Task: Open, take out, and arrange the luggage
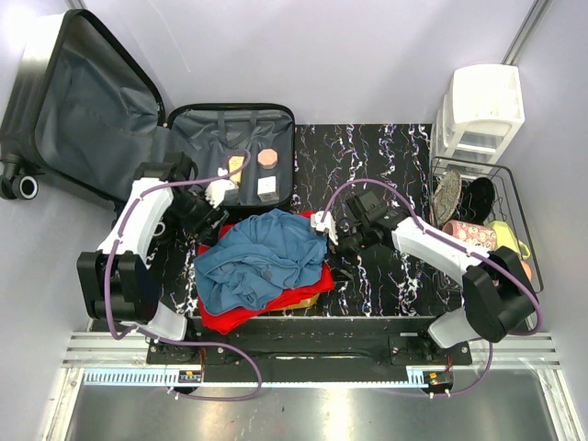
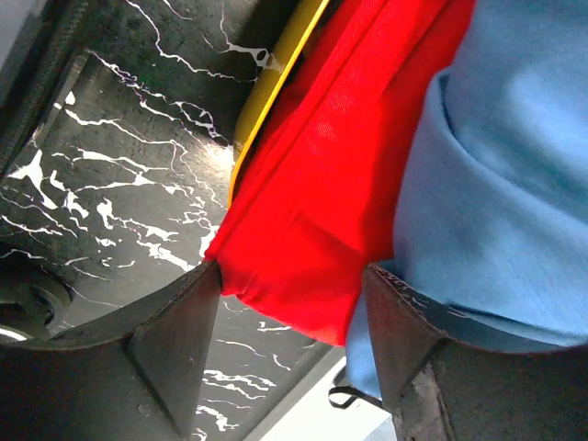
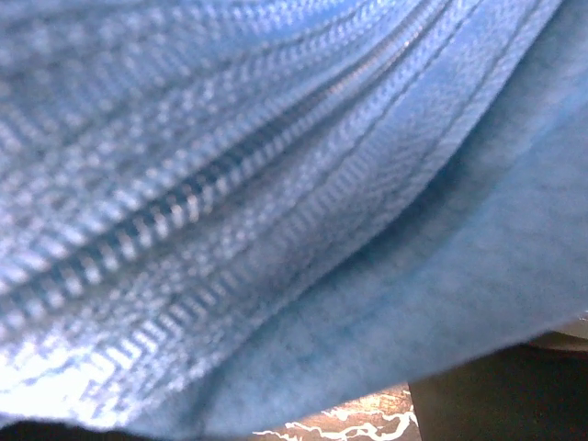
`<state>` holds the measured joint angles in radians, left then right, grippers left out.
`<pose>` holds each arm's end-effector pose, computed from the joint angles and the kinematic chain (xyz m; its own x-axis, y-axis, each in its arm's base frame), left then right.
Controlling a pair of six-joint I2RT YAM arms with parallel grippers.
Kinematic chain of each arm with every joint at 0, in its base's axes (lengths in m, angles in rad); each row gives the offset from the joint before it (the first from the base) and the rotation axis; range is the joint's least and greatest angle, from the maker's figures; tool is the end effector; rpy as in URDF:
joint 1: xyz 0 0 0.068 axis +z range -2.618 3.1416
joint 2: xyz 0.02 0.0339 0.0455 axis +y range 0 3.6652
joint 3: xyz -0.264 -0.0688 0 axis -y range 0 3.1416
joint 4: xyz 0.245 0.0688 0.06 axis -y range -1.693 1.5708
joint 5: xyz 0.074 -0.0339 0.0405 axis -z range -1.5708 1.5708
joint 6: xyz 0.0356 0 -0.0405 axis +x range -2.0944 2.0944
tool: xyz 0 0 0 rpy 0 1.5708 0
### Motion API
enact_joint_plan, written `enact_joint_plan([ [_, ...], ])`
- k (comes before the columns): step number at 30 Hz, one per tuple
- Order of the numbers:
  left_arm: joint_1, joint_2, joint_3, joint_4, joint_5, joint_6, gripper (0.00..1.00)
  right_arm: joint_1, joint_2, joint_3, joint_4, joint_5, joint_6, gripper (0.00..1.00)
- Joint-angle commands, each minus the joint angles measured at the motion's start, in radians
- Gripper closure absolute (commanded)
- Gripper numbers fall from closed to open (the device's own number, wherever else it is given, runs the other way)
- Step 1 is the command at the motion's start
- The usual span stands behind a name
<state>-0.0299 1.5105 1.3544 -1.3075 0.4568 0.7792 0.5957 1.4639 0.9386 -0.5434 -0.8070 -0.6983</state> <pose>0.2662 -0.0237 0.2929 -0.6551 0.6505 -0.3843 0.7510 0.6164 -0.2368 0.2185 0.1791 0.2186 -0.1213 -0.6194 -0.7756 -0.9841 -0.0271 0.1755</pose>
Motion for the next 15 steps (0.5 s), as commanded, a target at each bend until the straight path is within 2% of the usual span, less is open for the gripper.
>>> enact_joint_plan([
  [1, -0.065, -0.020, -0.089, 0.089, -0.104, -0.006, 0.33, 0.030, -0.007, 0.020, 0.045, -0.041, 0.042, 0.12],
  [4, -0.070, 0.020, -0.087, 0.145, -0.081, -0.052, 0.38, 0.044, 0.006, 0.020, 0.066, -0.038, 0.060, 0.13],
  [7, -0.068, 0.053, -0.060, 0.181, -0.072, -0.075, 0.49, 0.056, 0.027, 0.020, 0.094, -0.032, 0.075, 0.13],
  [8, -0.065, 0.059, -0.051, 0.194, -0.070, -0.083, 0.58, 0.058, 0.041, 0.023, 0.109, -0.024, 0.082, 0.13],
  [12, -0.041, 0.086, 0.017, 0.186, -0.061, -0.095, 0.71, 0.059, 0.093, 0.046, 0.160, 0.006, 0.103, 0.13],
  [15, -0.002, 0.111, 0.066, 0.162, -0.060, -0.093, 0.73, 0.061, 0.144, 0.084, 0.200, 0.006, 0.137, 0.13],
])
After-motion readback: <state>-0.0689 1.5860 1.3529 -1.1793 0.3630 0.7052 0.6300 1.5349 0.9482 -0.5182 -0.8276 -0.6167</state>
